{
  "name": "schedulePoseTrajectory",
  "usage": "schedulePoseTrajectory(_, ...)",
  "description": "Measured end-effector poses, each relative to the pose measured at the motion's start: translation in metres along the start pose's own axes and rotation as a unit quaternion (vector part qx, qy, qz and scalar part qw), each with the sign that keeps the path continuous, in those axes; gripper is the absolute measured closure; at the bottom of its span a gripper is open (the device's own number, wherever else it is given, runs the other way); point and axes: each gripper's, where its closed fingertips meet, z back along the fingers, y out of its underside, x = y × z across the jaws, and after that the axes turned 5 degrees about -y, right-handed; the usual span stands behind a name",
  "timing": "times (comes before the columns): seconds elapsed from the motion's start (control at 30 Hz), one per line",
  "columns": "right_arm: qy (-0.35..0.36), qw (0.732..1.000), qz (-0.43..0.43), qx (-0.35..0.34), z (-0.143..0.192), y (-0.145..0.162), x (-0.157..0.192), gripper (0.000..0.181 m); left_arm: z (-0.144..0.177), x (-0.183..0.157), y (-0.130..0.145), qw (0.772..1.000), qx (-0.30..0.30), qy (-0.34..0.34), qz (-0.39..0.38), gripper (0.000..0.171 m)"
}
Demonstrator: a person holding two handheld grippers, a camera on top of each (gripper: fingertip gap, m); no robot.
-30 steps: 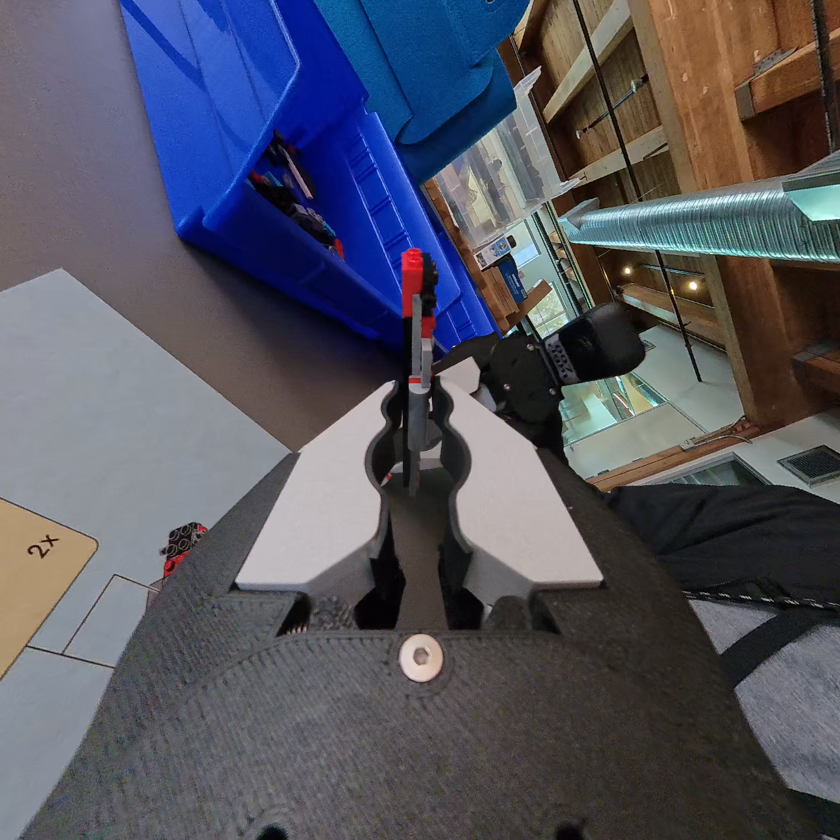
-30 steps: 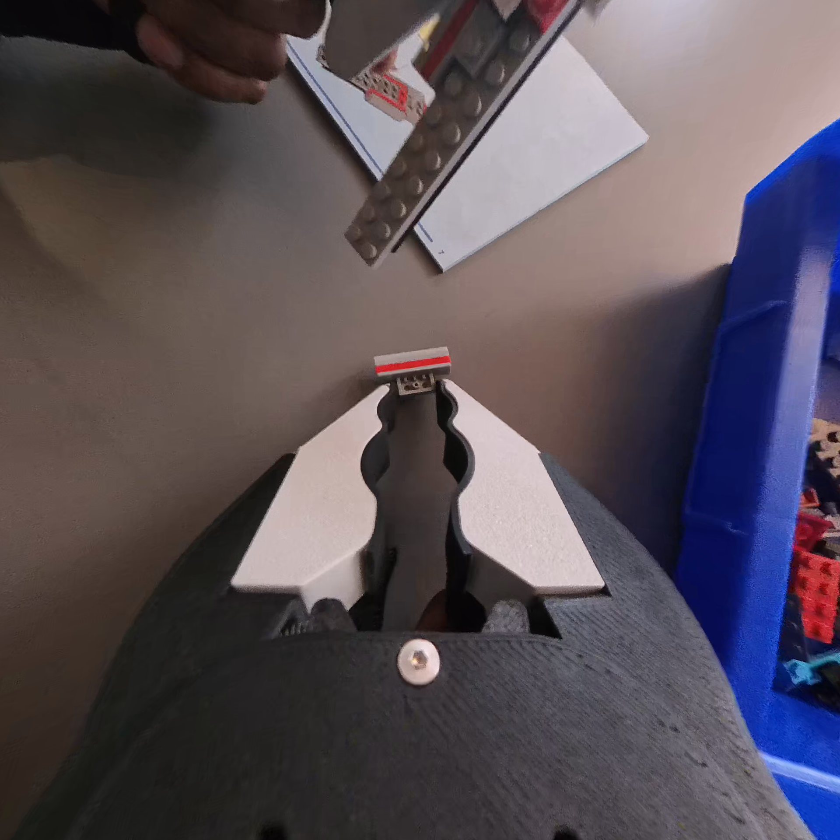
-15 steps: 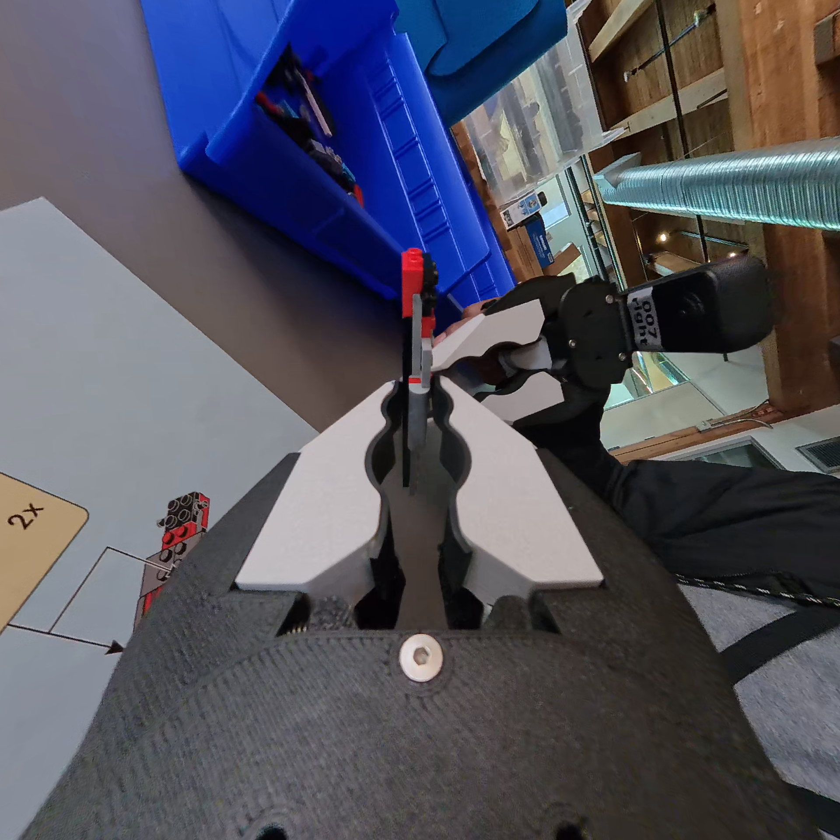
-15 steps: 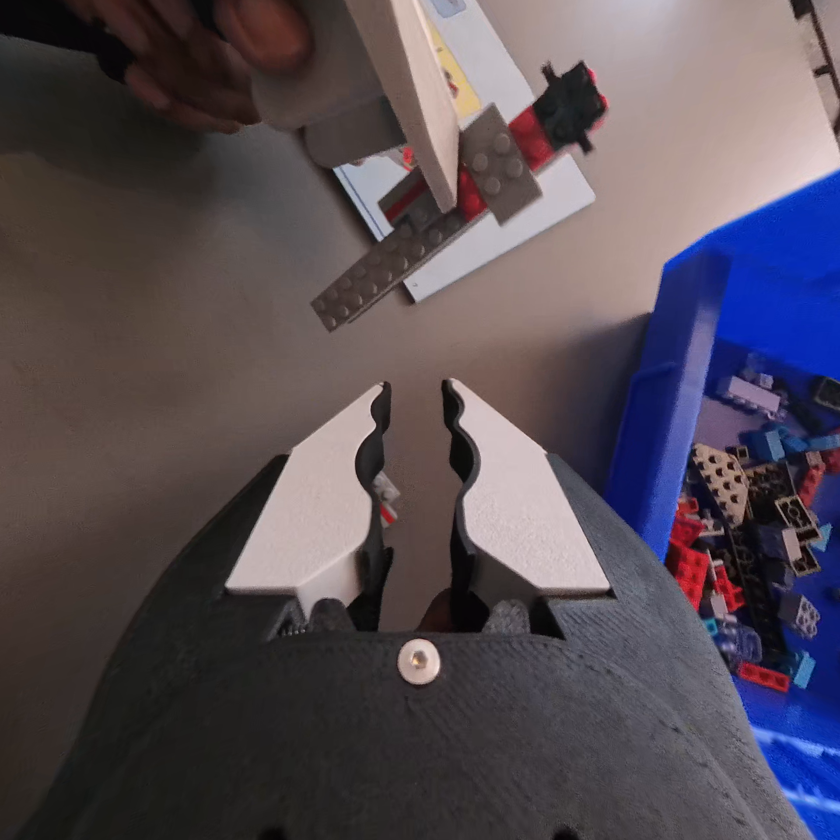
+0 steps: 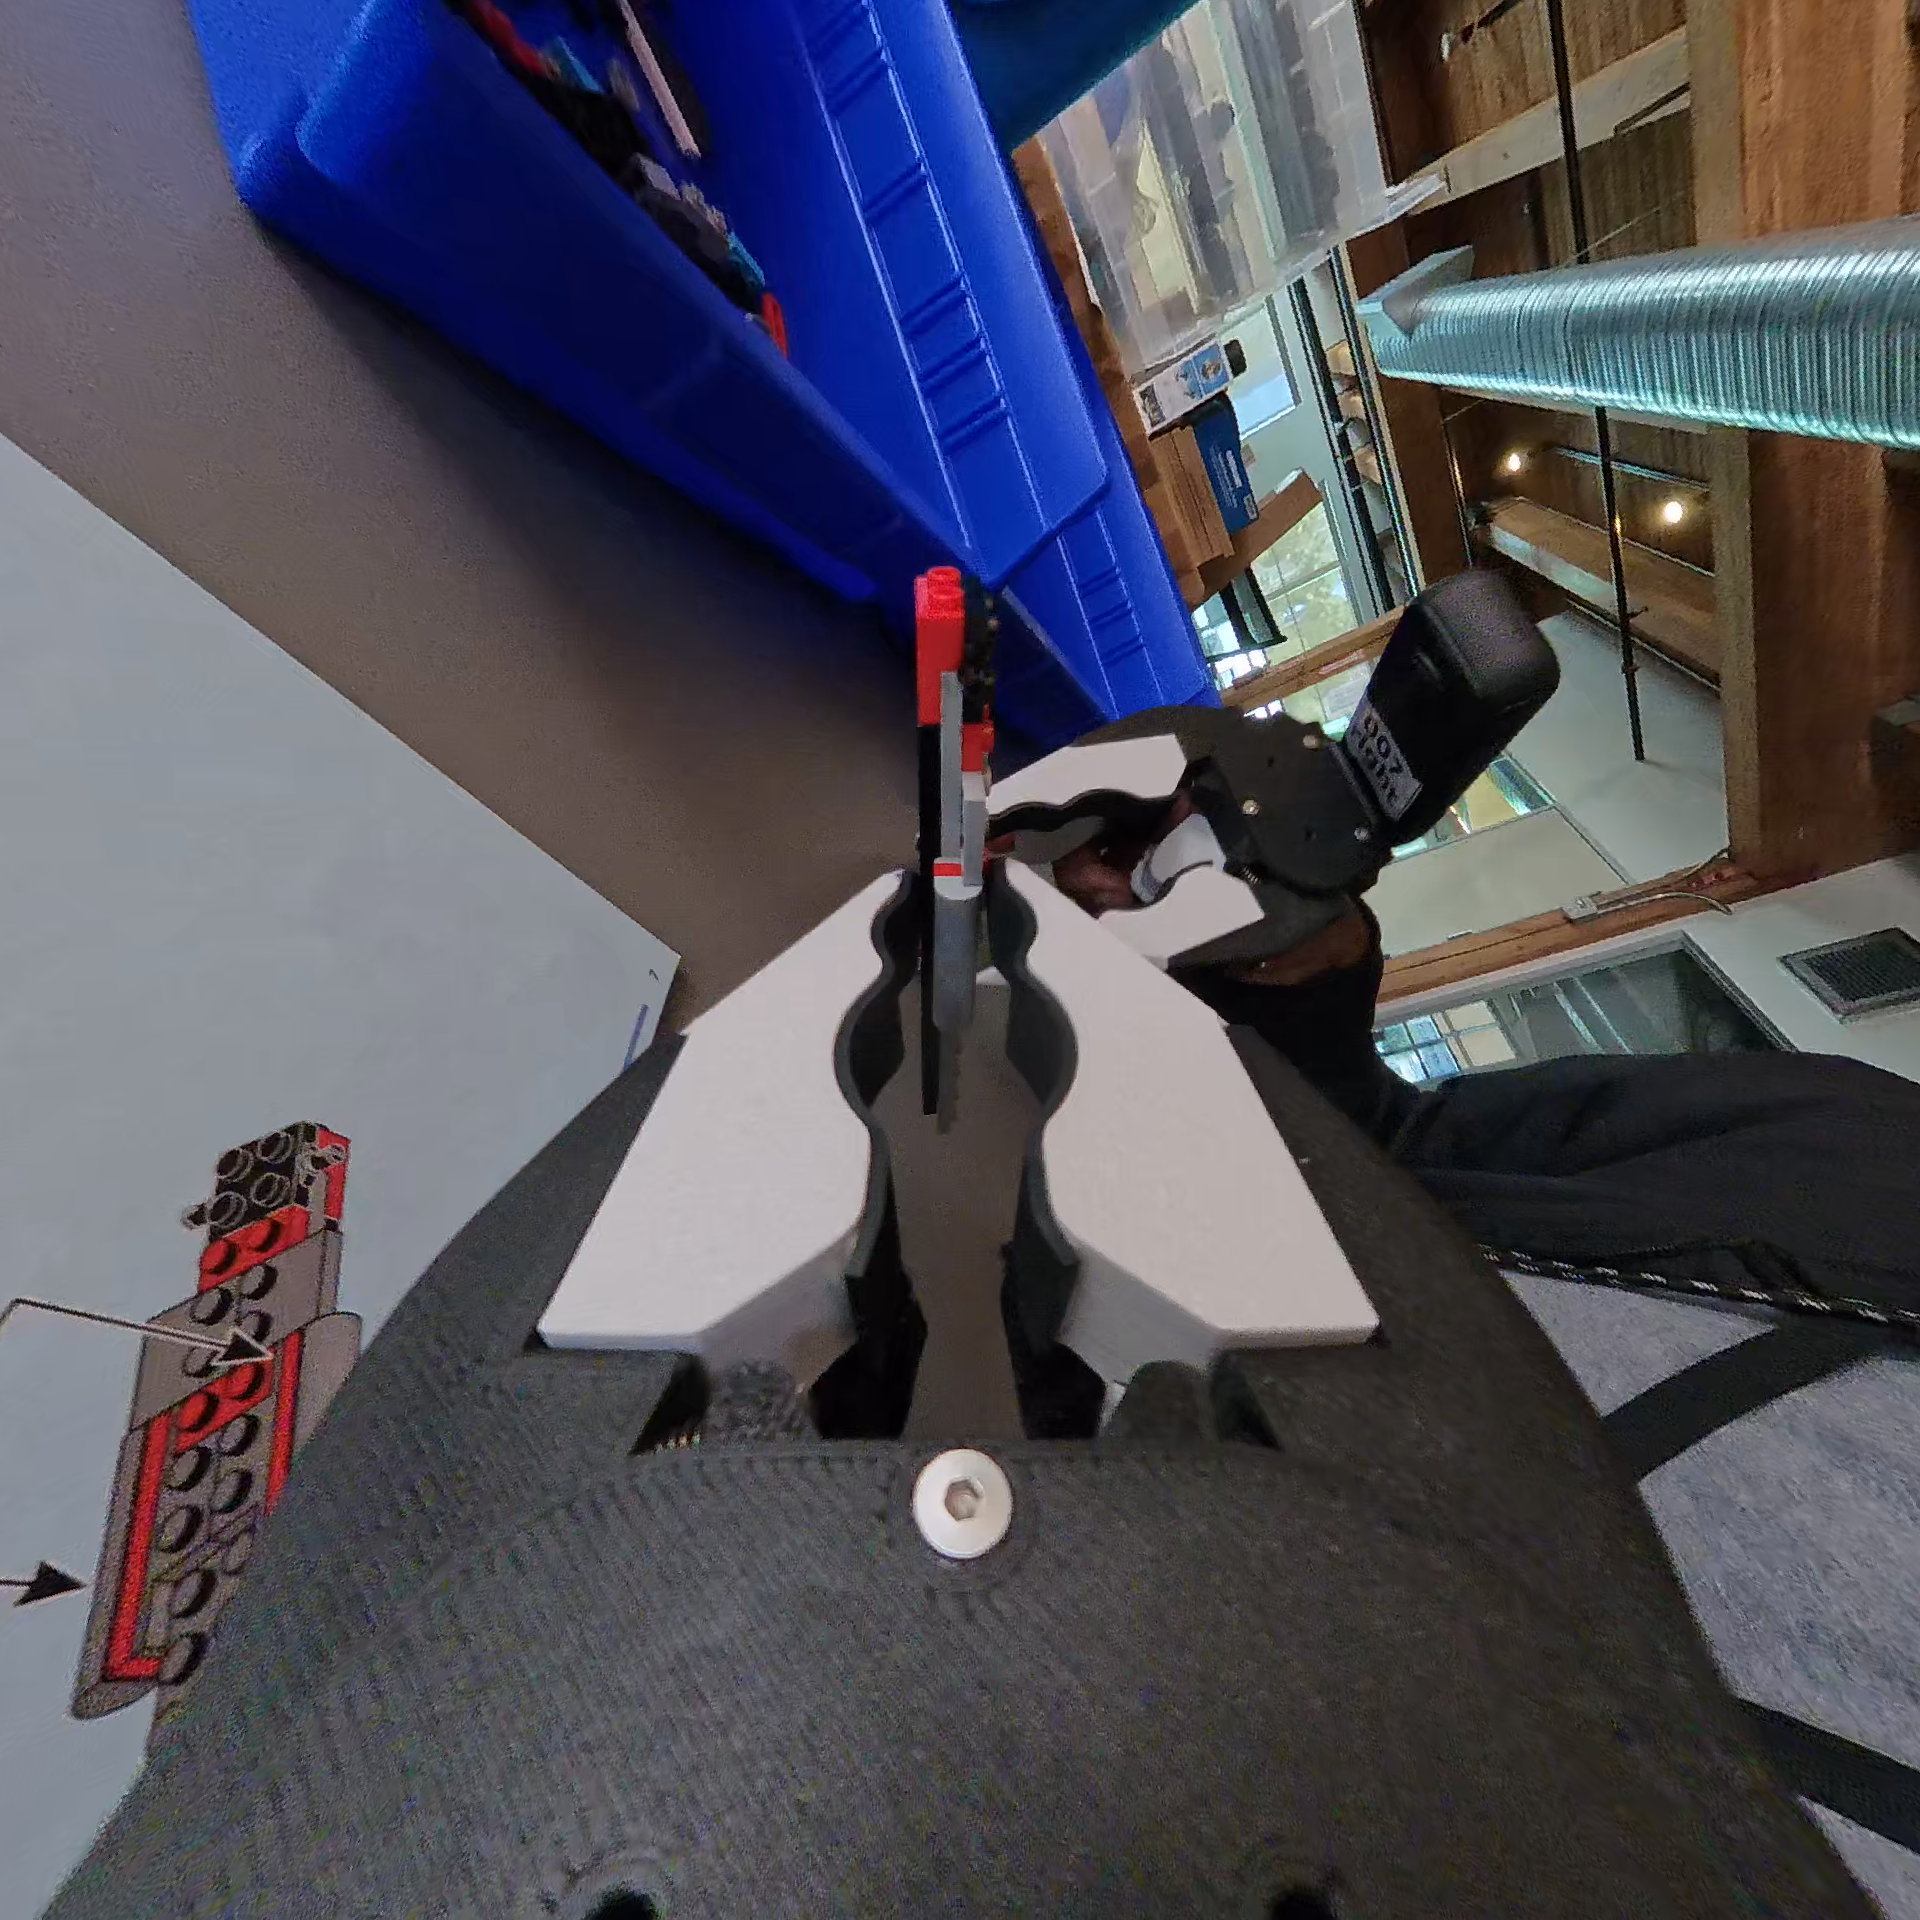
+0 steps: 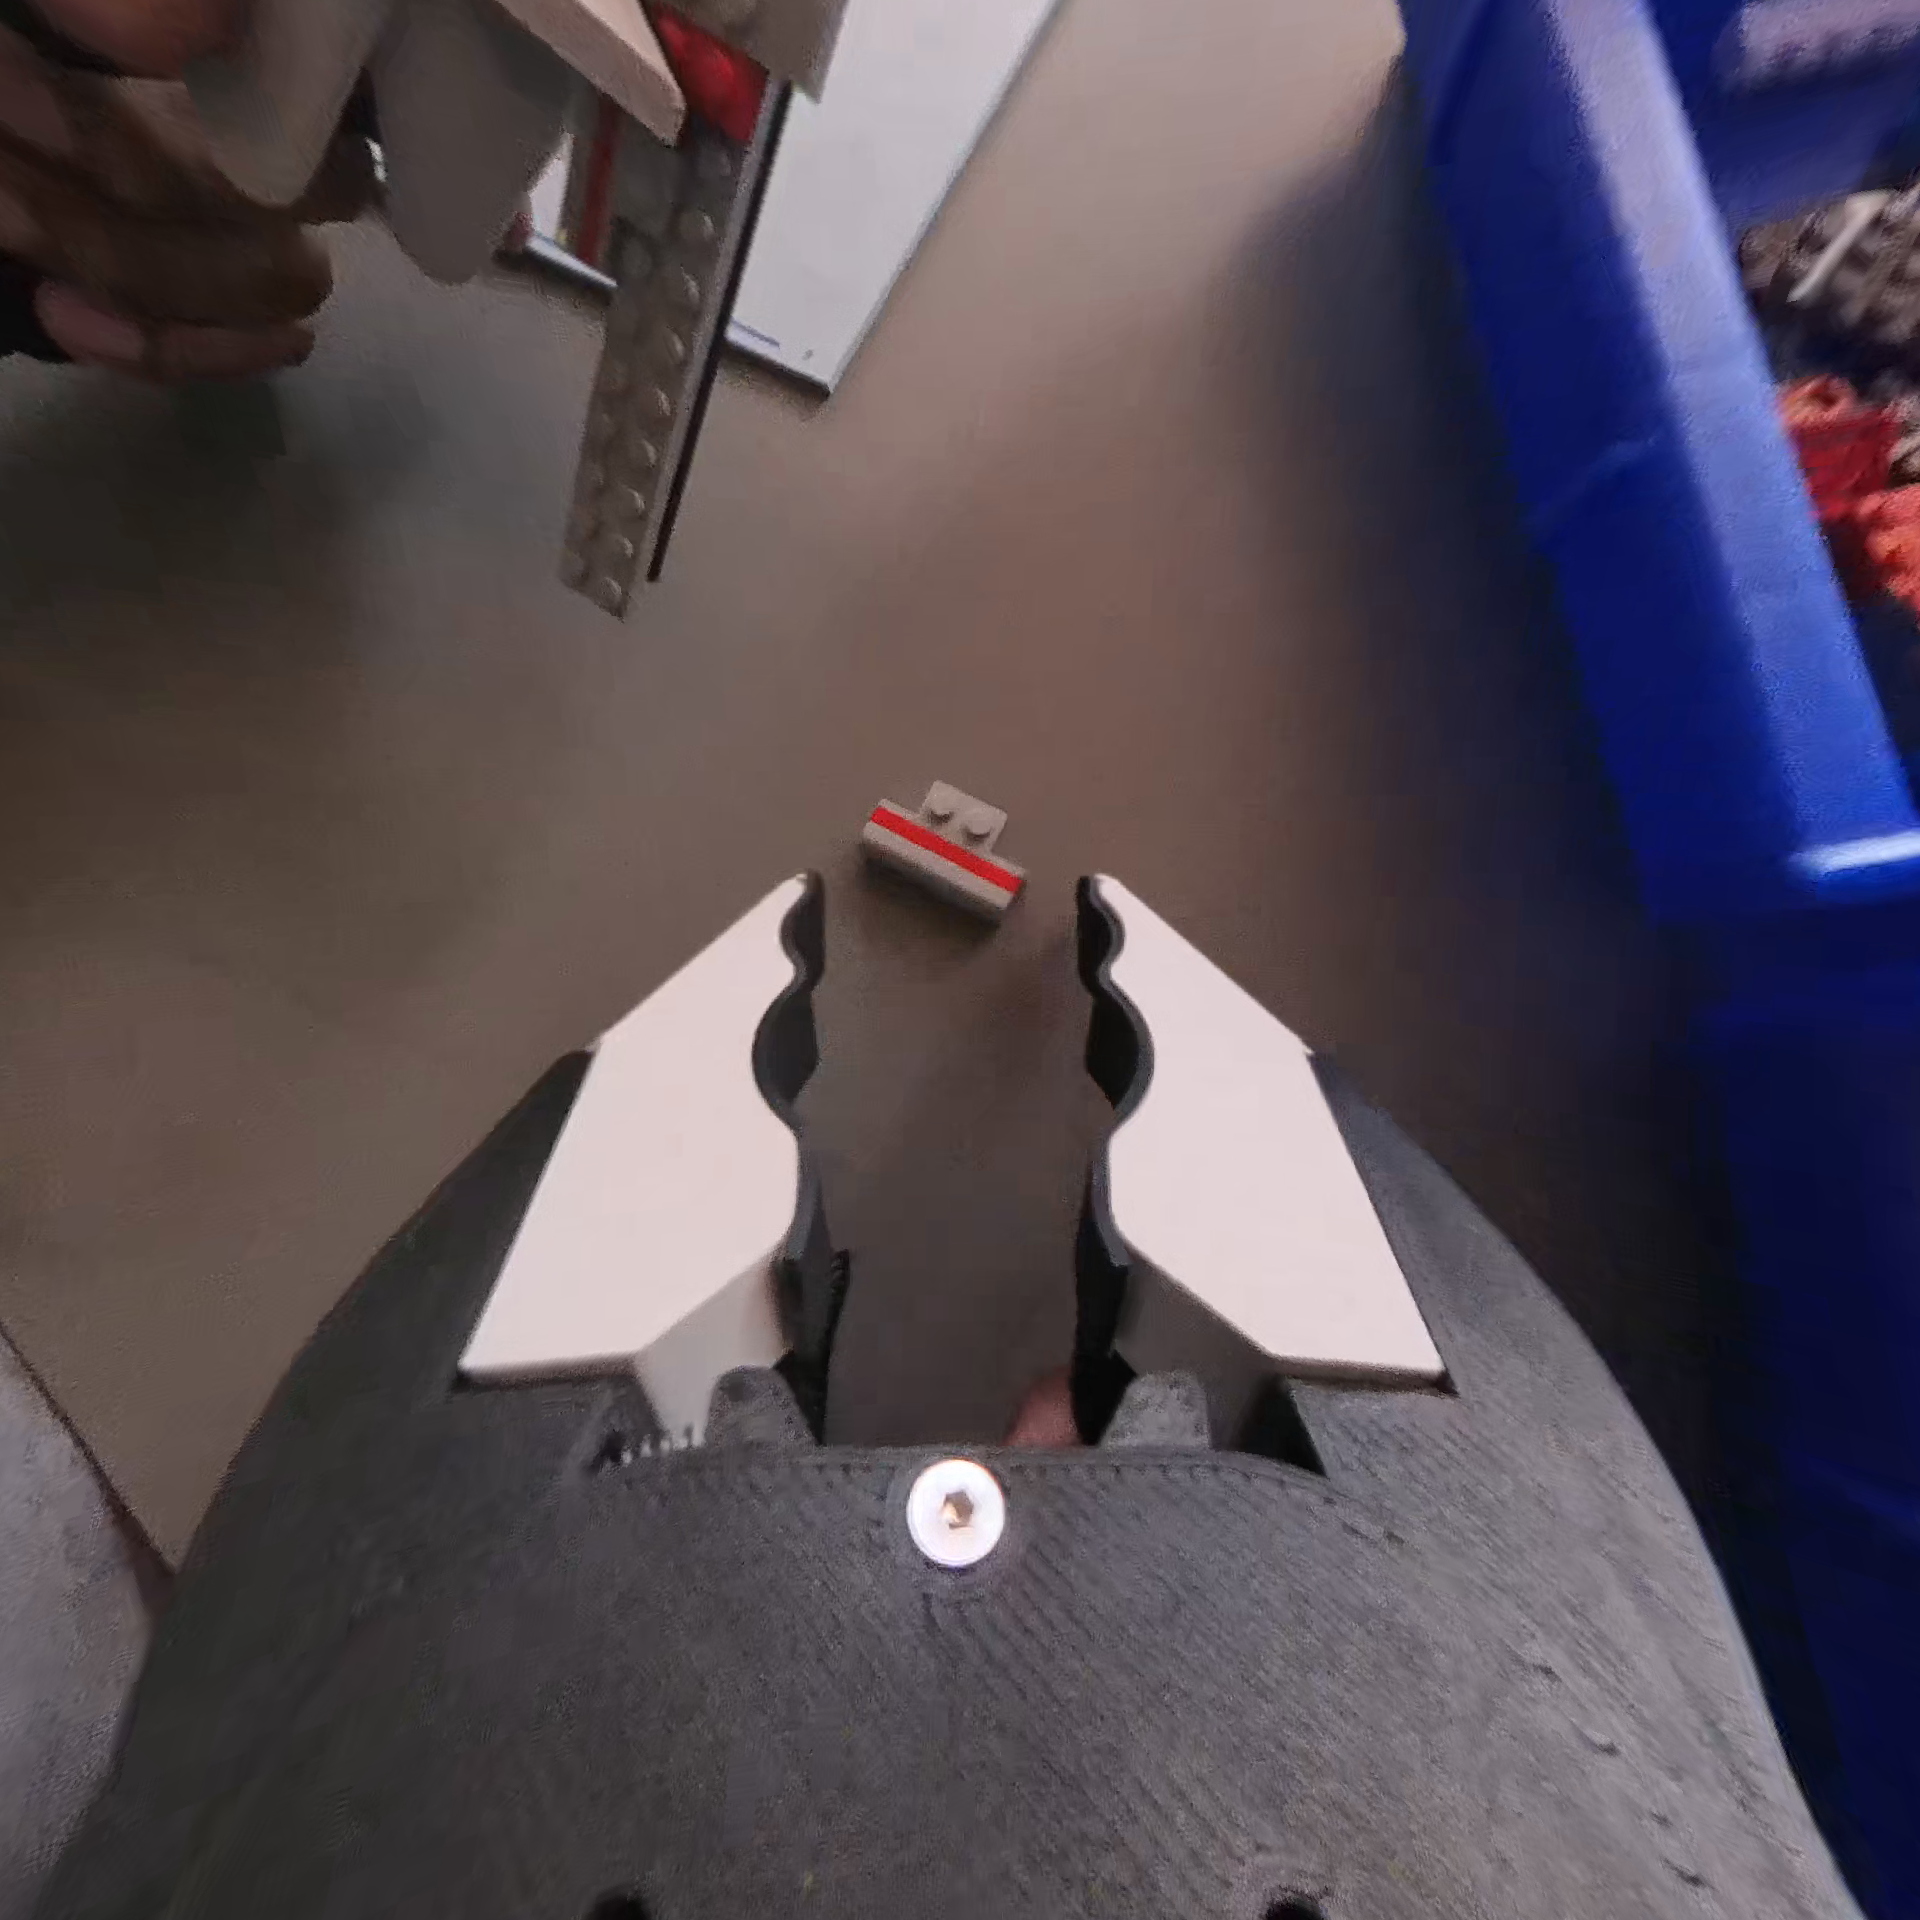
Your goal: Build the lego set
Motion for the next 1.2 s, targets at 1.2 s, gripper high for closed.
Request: schedulePoseTrajectory(1.2,-0.082,0.920,0.376,-0.071,-0.001,-0.101,0.045,0.144,0.002,-0.019,0.003,0.984,0.016,0.134,0.118,0.160)
